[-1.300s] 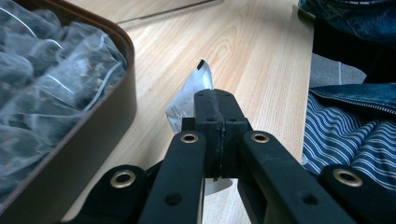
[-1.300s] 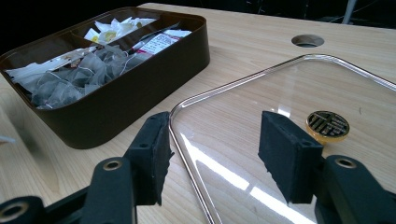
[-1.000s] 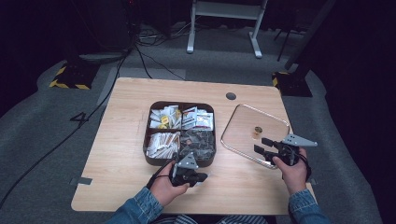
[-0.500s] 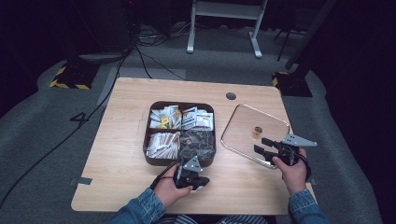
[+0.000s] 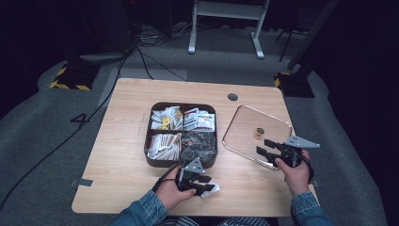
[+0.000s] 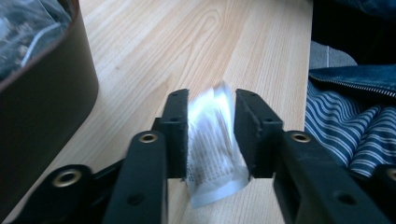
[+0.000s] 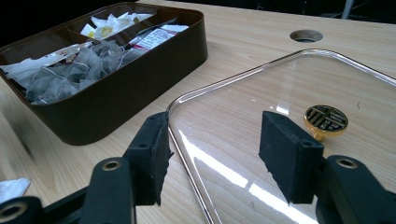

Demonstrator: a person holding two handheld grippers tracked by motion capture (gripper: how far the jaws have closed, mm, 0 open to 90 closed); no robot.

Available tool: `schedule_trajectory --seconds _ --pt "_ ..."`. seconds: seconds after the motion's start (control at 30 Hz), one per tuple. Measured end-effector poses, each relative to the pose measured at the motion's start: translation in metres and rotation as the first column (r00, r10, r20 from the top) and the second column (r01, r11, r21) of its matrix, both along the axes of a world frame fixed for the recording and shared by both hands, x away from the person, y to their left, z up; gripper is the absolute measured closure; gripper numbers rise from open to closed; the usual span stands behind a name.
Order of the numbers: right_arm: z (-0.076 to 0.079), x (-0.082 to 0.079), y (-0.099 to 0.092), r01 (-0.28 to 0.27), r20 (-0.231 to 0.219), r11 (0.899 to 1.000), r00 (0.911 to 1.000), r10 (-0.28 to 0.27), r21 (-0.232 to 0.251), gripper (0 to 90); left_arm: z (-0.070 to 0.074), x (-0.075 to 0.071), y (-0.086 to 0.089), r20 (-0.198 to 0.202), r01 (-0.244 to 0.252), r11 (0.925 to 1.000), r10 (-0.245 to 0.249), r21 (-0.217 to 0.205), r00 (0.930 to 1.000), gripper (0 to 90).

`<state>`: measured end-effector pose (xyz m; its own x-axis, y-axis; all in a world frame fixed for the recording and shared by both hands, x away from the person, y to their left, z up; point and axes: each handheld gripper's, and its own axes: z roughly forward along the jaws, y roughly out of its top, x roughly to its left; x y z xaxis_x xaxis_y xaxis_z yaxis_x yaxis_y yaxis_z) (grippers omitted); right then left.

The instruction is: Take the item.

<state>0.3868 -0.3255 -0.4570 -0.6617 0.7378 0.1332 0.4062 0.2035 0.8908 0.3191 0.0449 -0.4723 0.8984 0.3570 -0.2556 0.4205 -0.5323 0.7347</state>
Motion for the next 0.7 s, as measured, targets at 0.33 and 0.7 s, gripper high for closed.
schedule_trajectory --seconds 0.33,0.7 --pt "-0.001 0.001 0.001 -0.001 0.0 1.0 1.0 0.001 -0.001 43.6 0.009 0.001 0.01 0.033 -0.048 0.9985 0.049 -0.027 0.9982 54.0" --pt "-0.002 0.002 0.0 0.004 -0.007 1.0 1.0 -0.004 0.009 43.2 0.018 0.0 0.031 0.076 -0.131 0.9908 0.133 -0.036 0.9882 49.0"
